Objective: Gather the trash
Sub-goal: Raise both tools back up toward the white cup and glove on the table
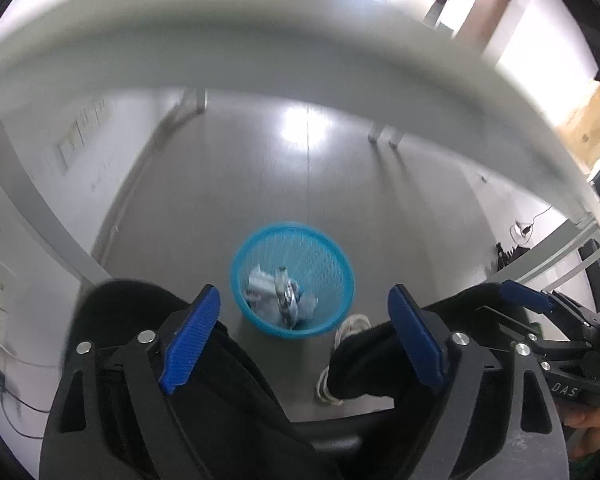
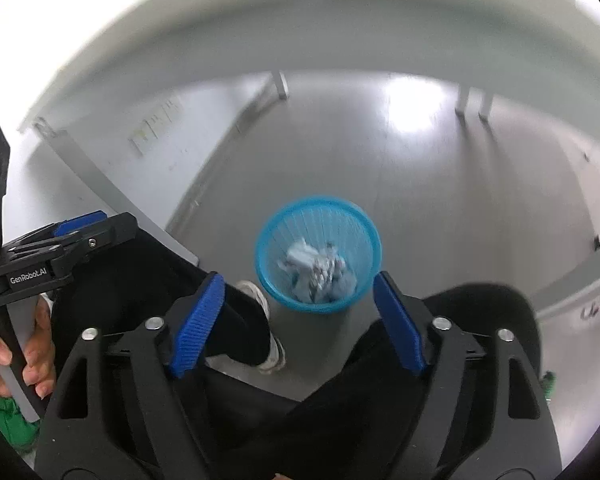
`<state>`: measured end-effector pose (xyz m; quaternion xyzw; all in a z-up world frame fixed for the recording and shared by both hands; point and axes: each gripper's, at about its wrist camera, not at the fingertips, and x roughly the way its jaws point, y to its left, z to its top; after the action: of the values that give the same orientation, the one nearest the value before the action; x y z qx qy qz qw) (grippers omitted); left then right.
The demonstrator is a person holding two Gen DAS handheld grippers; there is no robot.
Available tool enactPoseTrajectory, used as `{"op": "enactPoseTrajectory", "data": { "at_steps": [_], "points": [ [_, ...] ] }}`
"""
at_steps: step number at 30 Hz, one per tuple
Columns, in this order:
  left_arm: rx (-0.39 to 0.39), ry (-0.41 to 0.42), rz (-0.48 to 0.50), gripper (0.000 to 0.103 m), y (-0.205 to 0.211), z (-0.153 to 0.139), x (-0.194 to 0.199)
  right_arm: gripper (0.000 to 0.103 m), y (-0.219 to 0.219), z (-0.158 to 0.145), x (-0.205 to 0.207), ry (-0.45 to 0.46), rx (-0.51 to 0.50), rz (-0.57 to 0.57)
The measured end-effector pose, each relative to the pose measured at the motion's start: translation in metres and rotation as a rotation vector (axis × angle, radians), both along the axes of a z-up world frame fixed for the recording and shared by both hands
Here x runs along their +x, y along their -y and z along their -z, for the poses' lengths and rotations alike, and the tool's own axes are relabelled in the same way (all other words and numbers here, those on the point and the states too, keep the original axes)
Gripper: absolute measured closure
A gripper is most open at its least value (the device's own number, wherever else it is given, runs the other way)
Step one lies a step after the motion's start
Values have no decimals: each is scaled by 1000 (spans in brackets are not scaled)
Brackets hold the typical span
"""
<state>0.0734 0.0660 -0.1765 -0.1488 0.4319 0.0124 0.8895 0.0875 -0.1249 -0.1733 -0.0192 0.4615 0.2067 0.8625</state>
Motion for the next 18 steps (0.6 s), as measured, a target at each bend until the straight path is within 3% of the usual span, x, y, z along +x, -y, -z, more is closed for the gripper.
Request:
{"op": "enactPoseTrajectory", "data": {
  "at_steps": [5, 9, 13, 18],
  "points": [
    [31, 138, -6, 11, 6, -47, -19, 26, 7, -41, -10, 85, 45, 0],
    [54, 229, 15, 6, 12, -82, -24, 18, 13, -73, -12, 153, 61, 5],
    [62, 294, 16, 6, 13, -106, -22, 9, 23, -109, -12, 233, 93, 32],
    [63, 348, 5, 6, 6, -127, -10, 9, 33, -150, 1, 328, 107, 66]
  ]
}}
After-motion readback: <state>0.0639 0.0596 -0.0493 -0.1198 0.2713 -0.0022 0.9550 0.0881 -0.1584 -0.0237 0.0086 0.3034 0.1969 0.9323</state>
